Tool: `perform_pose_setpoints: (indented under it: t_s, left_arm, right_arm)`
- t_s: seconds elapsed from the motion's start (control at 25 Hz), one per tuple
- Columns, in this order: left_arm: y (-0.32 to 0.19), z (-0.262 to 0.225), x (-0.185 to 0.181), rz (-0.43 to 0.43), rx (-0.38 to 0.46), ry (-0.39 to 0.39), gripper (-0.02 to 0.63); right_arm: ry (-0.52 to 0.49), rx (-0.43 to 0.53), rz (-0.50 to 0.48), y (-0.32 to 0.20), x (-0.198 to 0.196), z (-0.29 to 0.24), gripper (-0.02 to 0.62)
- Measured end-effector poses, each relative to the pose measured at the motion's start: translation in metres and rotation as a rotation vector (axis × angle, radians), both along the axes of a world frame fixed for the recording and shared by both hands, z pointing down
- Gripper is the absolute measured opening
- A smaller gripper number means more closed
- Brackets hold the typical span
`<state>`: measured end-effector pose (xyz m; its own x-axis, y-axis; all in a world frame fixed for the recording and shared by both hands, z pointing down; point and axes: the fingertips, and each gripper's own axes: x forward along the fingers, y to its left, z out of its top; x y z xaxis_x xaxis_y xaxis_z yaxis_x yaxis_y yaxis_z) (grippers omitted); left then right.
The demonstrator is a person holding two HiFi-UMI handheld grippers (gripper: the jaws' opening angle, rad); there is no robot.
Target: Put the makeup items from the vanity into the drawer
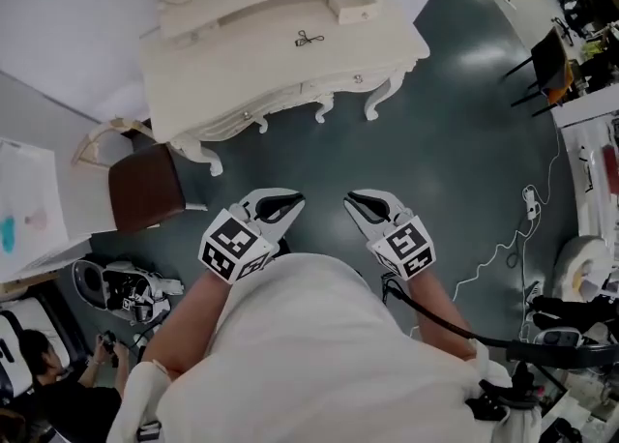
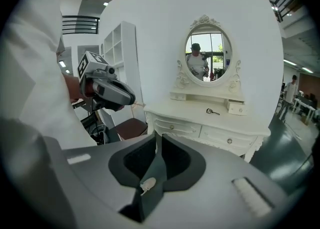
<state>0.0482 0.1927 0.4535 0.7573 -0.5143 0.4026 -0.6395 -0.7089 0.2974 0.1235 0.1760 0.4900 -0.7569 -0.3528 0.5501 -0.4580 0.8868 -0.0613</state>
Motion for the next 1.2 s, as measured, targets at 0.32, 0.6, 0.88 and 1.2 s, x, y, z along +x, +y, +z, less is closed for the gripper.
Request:
perform_pose_setpoints:
  t_s: [0.32, 0.6, 0.88, 1.2]
  left_arm:
    - [-0.073, -0.001, -0.086, 0.05, -0.012, 0.022, -0.003]
    - [-0.104, -0.005, -0.129, -0.045, -0.012, 0.093, -0.003]
    - [-0.144, 0.001, -0.173, -0.177, -0.016, 0.058, -0.002]
    - [-0.222, -0.006, -0.187, -0.356, -0.053, 0.047, -0.002]
  right_arm:
    - [0.071, 0.059, 0.006, -0.107, -0.091, -0.002, 0.005]
    - [0.171, 0.127, -0.049, -0.18, -0.128, 0.007, 0.006]
    - [0.293, 0.127, -0.067, -0.282, -0.129, 0.062, 0.034]
    - [0.381, 0.187, -0.177, -0.414, -0.144, 0.103, 0.072]
